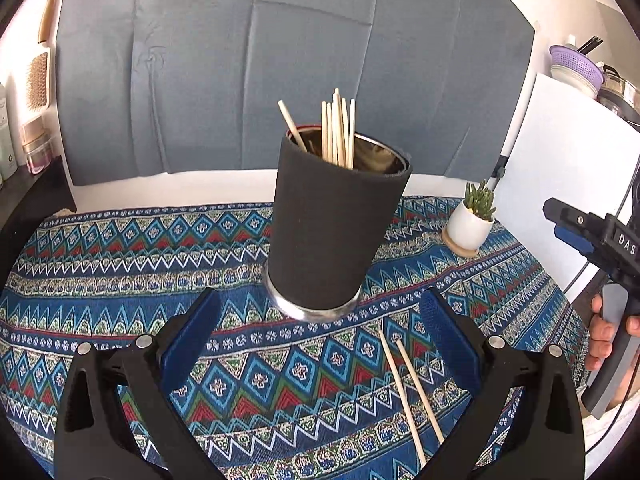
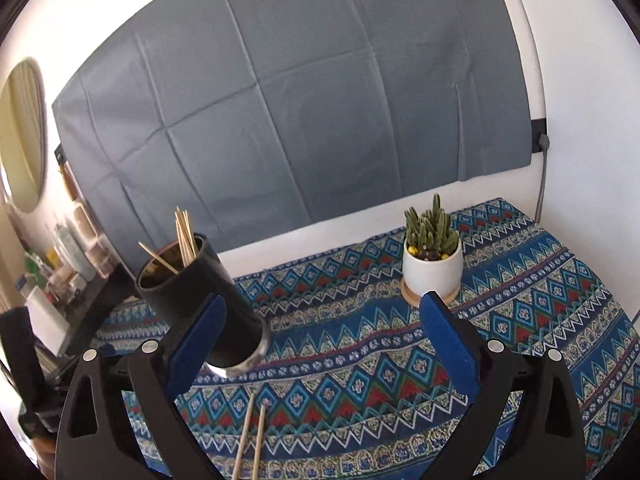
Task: Organize utensils
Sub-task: 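Move both tools back down toward the last two wooden sticks, then close the left tool on a wooden stick while the right tool grasps the other, then lift the left tool's stick toward the black holder while the right tool lifts its stick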
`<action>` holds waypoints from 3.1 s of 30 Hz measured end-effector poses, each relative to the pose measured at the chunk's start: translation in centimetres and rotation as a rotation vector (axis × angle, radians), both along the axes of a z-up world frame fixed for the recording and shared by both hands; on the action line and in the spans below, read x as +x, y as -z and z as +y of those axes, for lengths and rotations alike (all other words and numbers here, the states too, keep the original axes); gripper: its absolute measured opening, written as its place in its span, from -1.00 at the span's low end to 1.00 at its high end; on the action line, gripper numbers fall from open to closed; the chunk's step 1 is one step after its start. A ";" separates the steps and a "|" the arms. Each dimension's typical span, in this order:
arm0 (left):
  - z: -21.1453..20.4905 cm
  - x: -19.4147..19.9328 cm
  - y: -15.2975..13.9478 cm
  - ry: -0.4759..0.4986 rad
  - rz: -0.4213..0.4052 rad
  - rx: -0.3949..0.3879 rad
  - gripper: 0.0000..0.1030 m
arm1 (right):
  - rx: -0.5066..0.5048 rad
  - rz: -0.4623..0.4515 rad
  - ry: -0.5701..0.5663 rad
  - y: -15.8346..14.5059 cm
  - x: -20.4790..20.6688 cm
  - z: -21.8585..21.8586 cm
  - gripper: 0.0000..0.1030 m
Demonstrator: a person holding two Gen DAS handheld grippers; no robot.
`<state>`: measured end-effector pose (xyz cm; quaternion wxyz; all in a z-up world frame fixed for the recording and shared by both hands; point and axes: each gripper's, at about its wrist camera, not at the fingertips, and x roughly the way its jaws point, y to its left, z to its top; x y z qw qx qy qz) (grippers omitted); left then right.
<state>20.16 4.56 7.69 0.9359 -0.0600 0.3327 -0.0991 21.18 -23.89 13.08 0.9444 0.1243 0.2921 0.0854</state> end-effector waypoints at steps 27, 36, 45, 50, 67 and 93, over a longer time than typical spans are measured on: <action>-5.9 0.9 8.3 0.112 0.326 0.038 0.88 | -0.295 0.246 -0.369 12.8 -6.9 9.3 0.81; -8.5 -0.1 9.8 0.165 0.282 0.239 0.90 | -0.390 0.268 -0.364 13.4 -7.0 10.0 0.83; -7.3 -1.4 9.8 0.228 0.253 0.258 0.91 | -0.332 0.303 -0.388 13.6 -5.1 7.4 0.87; -6.9 -2.6 9.8 0.256 0.235 0.257 0.91 | -0.332 0.318 -0.377 13.7 -2.6 8.0 0.87; -6.5 -3.5 9.3 0.200 0.229 0.254 0.71 | -0.348 0.294 -0.412 13.6 -2.4 8.6 0.17; 1.6 -6.0 5.9 0.045 0.339 0.105 -0.91 | -0.262 0.311 -0.378 9.1 -6.0 2.0 -0.91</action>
